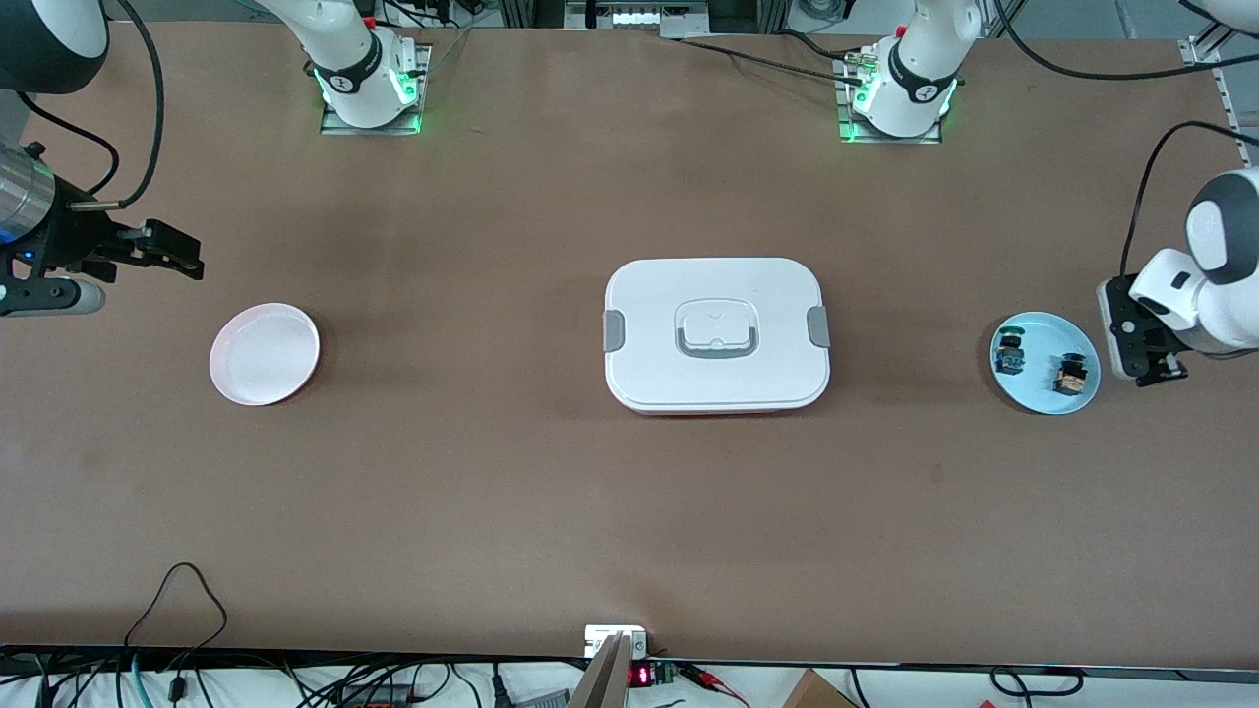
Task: Transfer orange switch to right arm and place
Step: 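Lower the left gripper and grasp the orange switch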
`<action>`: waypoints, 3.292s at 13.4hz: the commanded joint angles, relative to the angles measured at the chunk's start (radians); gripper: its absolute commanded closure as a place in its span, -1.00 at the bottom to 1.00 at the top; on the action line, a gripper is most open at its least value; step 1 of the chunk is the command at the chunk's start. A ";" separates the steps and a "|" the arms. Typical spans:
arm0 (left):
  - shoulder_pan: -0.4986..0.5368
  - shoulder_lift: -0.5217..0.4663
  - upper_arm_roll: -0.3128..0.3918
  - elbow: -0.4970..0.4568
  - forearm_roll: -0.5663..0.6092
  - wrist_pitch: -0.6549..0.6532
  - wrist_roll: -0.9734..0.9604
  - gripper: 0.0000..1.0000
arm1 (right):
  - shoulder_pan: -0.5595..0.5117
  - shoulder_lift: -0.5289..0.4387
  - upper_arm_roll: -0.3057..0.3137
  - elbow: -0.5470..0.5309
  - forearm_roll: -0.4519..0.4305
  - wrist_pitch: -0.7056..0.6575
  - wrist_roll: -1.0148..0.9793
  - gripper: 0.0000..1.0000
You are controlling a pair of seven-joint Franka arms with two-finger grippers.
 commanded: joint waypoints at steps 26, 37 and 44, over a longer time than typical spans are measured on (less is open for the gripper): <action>0.331 0.241 -0.205 -0.106 0.009 0.494 0.404 -1.00 | -0.003 -0.057 0.007 -0.060 0.002 -0.004 -0.010 -1.00; 0.340 0.259 -0.207 -0.102 0.009 0.522 0.467 -0.24 | 0.000 -0.059 0.007 -0.059 0.000 -0.010 -0.010 -1.00; 0.359 0.206 -0.223 -0.086 -0.118 0.386 0.500 1.00 | 0.002 -0.059 0.007 -0.057 0.000 -0.010 -0.010 -1.00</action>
